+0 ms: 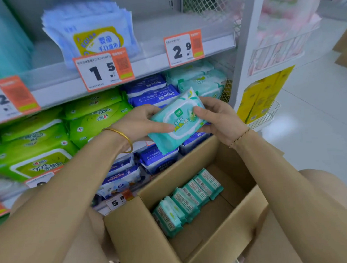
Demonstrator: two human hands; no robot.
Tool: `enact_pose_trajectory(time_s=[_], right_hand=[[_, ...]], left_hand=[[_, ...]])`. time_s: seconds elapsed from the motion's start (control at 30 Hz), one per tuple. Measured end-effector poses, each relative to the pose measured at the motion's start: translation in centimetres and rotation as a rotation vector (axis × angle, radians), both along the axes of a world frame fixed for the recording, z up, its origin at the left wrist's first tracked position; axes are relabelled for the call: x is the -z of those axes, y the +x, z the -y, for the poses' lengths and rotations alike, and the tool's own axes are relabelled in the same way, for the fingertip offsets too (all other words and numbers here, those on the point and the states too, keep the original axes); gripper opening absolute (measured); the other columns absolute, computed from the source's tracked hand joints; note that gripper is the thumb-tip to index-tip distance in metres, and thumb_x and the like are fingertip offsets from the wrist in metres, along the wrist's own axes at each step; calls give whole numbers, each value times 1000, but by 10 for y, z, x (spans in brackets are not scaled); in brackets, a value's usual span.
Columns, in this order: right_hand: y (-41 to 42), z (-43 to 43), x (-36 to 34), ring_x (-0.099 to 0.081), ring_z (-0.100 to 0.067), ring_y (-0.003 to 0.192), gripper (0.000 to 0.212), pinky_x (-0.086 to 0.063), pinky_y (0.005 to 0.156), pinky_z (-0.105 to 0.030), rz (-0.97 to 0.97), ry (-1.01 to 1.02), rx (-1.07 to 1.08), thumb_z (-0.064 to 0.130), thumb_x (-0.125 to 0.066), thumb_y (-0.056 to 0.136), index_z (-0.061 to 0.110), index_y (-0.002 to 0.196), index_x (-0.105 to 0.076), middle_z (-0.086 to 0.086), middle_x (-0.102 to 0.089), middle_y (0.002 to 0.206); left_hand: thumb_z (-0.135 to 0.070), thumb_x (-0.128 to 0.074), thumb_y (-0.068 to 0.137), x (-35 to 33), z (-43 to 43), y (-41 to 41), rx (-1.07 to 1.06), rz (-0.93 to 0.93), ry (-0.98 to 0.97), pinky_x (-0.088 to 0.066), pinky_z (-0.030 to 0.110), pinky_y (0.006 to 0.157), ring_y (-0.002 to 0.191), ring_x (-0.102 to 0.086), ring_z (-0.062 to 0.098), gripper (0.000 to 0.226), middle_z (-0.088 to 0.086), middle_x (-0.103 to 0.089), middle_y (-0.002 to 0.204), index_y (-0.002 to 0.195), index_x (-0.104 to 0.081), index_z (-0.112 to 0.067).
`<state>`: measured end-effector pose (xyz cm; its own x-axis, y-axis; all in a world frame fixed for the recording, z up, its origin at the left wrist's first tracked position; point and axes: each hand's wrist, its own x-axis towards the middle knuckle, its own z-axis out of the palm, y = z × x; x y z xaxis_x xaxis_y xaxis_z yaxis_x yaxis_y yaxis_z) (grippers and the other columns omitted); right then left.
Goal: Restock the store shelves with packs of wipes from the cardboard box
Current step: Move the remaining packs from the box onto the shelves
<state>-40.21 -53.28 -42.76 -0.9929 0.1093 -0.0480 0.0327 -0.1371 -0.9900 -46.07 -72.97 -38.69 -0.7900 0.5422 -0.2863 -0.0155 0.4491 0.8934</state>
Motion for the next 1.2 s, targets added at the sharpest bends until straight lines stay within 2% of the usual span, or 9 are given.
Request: enact_pose_trajectory(time_s=[0.1,0.2,0.33,0.43,0.53,0.7,1.0,1.1,1.2], right_hand=[[-12,-1,-28,-66,-18,90,29,-57,79,-38,-157,28,76,6,-60,87,9,115,-55,-4,-66,105],[-32,-6,-66,-67,-7,83,29,-57,75,-26,-298,115,162,2,-64,81,12,107,-57,9,-72,90],[-66,-17,-113,-60,-26,101,52,-52,92,-44,-478,288,342,23,-65,72,8,121,-53,-12,-63,110],[-100,-29,-131,-57,-20,99,46,-49,95,-39,-502,420,454,17,-58,76,4,120,-55,-7,-61,108],[-132,-42,-132,-54,-6,95,40,-46,89,-18,-438,560,523,13,-57,84,6,124,-56,1,-59,108],[-163,-50,-116,-53,-29,114,36,-48,93,-47,-225,819,484,23,-54,86,21,122,-55,0,-66,114],[-164,-51,-109,-50,-29,116,33,-47,91,-43,-185,912,532,16,-45,93,12,125,-52,-13,-64,110],[-156,-50,-107,-47,-28,122,39,-44,97,-44,-198,896,526,16,-46,93,13,133,-46,-13,-62,118],[-139,-51,-103,-43,-24,127,45,-39,101,-36,-208,870,547,15,-48,94,12,138,-40,-8,-57,127]], left_hand=[[-17,-80,70,-30,-6,-11,-55,-358,-35,-44,4,55,69,-58,3,37,-2,-64,91,102,-62,-16],[-22,-81,68,-67,-22,-24,-159,-638,-4,-40,6,63,83,-54,9,49,-2,-60,101,111,-60,-12],[-22,-77,72,-114,-52,-52,-227,-922,22,-39,18,77,97,-52,14,52,5,-58,113,118,-56,-9],[-23,-73,74,-135,-74,-85,-235,-1051,-82,-34,24,88,115,-49,23,52,12,-53,125,121,-54,-10],[-19,-72,75,-136,-91,-113,-248,-1074,-162,-35,28,92,116,-49,25,53,13,-51,128,123,-50,-9],[-11,-71,76,-114,-98,-137,-243,-997,-236,-33,25,89,112,-51,26,49,5,-39,109,120,-49,-9],[-11,-63,84,-108,-94,-133,-195,-1011,-254,-30,21,93,119,-46,26,42,16,-49,130,124,-52,-11],[-11,-61,85,-107,-91,-123,-187,-1002,-247,-29,22,97,120,-45,27,44,17,-46,130,127,-52,-12],[-12,-60,84,-103,-85,-106,-188,-1095,-268,-26,26,105,126,-40,29,48,16,-40,136,131,-49,-13]])
